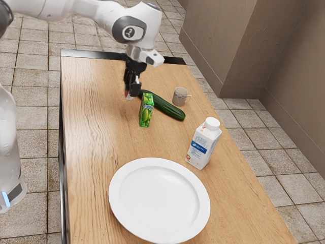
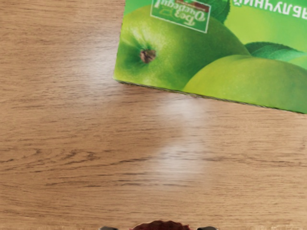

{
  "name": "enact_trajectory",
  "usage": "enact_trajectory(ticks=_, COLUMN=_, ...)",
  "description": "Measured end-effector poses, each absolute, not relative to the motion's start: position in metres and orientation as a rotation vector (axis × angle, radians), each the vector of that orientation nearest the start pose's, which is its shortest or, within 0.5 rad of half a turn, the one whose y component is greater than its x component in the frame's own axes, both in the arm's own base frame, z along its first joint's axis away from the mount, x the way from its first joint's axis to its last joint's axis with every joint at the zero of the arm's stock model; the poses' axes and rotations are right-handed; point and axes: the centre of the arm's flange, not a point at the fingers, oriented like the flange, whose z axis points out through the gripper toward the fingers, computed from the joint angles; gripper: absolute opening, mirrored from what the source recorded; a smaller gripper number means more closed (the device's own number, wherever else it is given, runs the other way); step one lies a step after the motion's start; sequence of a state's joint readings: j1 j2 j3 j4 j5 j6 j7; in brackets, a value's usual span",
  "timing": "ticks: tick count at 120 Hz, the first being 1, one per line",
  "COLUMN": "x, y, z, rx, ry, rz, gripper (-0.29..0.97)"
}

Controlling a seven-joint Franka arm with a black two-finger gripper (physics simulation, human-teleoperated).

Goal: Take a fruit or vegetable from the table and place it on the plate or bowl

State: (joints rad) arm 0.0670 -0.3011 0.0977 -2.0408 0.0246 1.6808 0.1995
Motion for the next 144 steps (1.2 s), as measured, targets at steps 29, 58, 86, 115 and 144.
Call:
enact_trajectory(ticks=29, x=0.484, y=-0.115, z=0.655, rx=-2.995, ry=0.359, rz=0.178, gripper=0.16)
enact_trajectory(ticks=58, x=0.518, y=-0.209, z=0.571, rx=-2.969, ry=0.486, rz=0.387, gripper=0.15)
enact_trajectory(ticks=86, x=0.553, y=-0.235, z=0.5, rx=-3.019, ry=0.48, rz=0.474, gripper=0.15)
enact_trajectory(ticks=115, x=0.521, y=-0.287, z=0.483, rx=-3.006, ry=0.561, rz=0.455, gripper=0.15)
enact_trajectory(ticks=144, x=0.512, y=-0.302, z=0.476, rx=-3.016, ry=0.53, rz=0.461, gripper=0.41)
